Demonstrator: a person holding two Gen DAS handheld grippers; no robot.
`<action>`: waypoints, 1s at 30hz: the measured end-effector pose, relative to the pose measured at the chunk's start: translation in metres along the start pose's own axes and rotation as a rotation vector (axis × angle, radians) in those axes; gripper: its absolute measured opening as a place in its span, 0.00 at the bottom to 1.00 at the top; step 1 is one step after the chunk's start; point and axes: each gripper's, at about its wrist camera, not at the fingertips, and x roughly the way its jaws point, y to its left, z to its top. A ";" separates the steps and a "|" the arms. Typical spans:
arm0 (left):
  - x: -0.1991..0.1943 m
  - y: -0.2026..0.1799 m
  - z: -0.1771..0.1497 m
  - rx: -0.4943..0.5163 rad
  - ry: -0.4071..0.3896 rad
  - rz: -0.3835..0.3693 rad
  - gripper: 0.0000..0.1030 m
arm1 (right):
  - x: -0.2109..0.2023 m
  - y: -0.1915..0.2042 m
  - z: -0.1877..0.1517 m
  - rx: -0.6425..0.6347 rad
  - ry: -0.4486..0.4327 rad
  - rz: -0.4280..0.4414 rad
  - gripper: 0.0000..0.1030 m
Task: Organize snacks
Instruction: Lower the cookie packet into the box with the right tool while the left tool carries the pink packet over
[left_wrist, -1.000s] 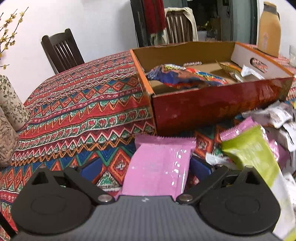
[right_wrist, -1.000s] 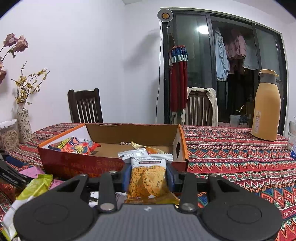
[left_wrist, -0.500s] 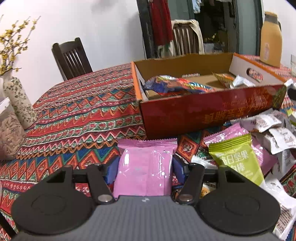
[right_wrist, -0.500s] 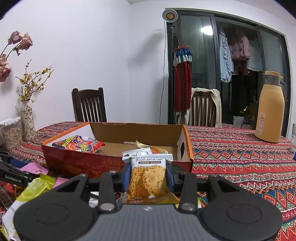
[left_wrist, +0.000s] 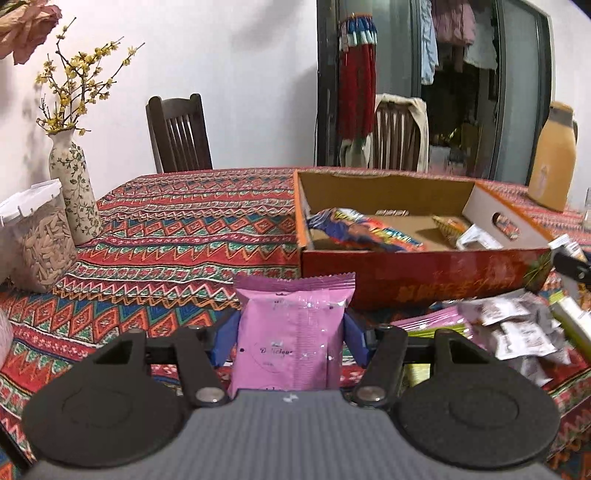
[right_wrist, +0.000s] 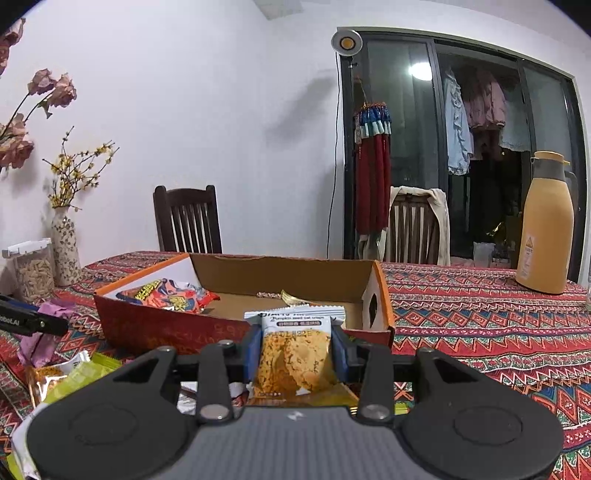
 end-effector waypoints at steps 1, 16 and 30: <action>-0.002 -0.002 0.001 -0.007 -0.006 -0.012 0.59 | -0.001 0.000 0.000 0.000 -0.004 -0.001 0.37; -0.007 -0.038 0.064 -0.026 -0.135 -0.120 0.60 | -0.003 0.038 0.058 -0.121 -0.093 -0.088 0.37; 0.076 -0.061 0.098 -0.089 -0.134 -0.036 0.60 | 0.105 0.015 0.062 -0.012 0.015 -0.169 0.37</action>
